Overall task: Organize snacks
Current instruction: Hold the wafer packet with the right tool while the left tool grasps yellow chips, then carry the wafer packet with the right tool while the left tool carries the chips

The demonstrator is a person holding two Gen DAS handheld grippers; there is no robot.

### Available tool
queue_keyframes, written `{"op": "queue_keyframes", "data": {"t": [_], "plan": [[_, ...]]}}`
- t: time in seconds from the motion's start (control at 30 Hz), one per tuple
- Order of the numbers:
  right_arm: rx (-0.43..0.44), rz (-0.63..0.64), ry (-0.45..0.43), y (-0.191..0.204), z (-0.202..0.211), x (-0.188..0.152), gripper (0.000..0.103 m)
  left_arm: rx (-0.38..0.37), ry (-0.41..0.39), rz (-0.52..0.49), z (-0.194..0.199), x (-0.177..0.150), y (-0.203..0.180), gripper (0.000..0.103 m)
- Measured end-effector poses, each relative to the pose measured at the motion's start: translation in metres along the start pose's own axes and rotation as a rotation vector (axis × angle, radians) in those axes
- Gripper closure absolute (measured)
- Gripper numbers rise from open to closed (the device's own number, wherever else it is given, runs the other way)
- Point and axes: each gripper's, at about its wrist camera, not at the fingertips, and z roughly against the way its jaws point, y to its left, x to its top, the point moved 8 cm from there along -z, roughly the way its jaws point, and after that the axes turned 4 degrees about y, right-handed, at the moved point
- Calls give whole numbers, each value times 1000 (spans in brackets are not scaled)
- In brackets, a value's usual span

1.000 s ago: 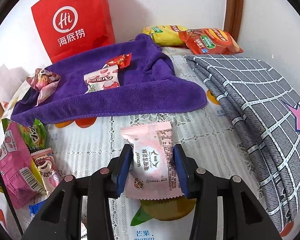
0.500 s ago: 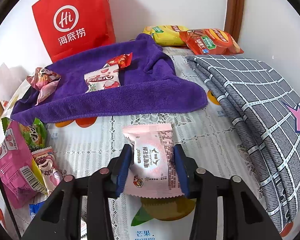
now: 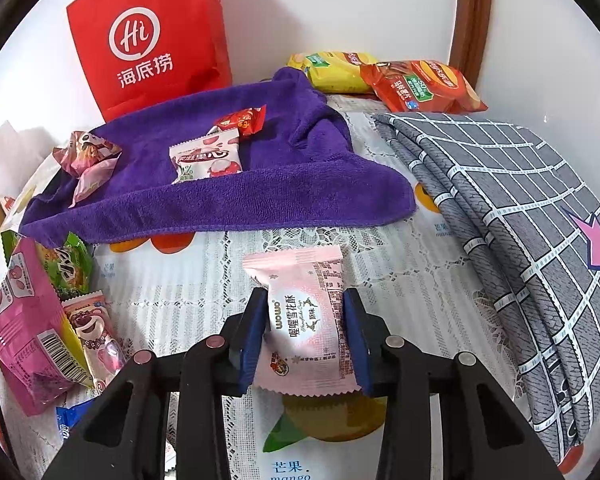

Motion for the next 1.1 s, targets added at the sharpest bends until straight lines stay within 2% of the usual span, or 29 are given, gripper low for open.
{"op": "queue_keyframes", "data": {"t": [0.33, 0.47, 0.53, 0.63, 0.77, 0.87, 1.0, 1.1], "plan": [[54, -28, -12, -3, 3, 1, 67, -3, -27, 38, 20, 22, 10, 64], [82, 1, -35, 4, 15, 0, 67, -7, -34, 49, 24, 37, 10, 64], [129, -5, -53, 8, 28, 7, 67, -5, -48, 41, 27, 47, 7, 64], [226, -34, -73, 14, 50, 32, 67, 4, -70, 24, 30, 64, 0, 64], [212, -7, -161, 19, 77, 81, 67, -3, -100, 1, 31, 88, -17, 64], [206, 2, -195, 23, 85, 114, 67, -6, -118, -7, 30, 112, -31, 64], [195, 10, -219, 31, 82, 149, 67, -24, -148, -46, 30, 141, -57, 64], [213, -2, -201, 35, 67, 165, 67, -6, -152, -71, 22, 160, -75, 64]]}}
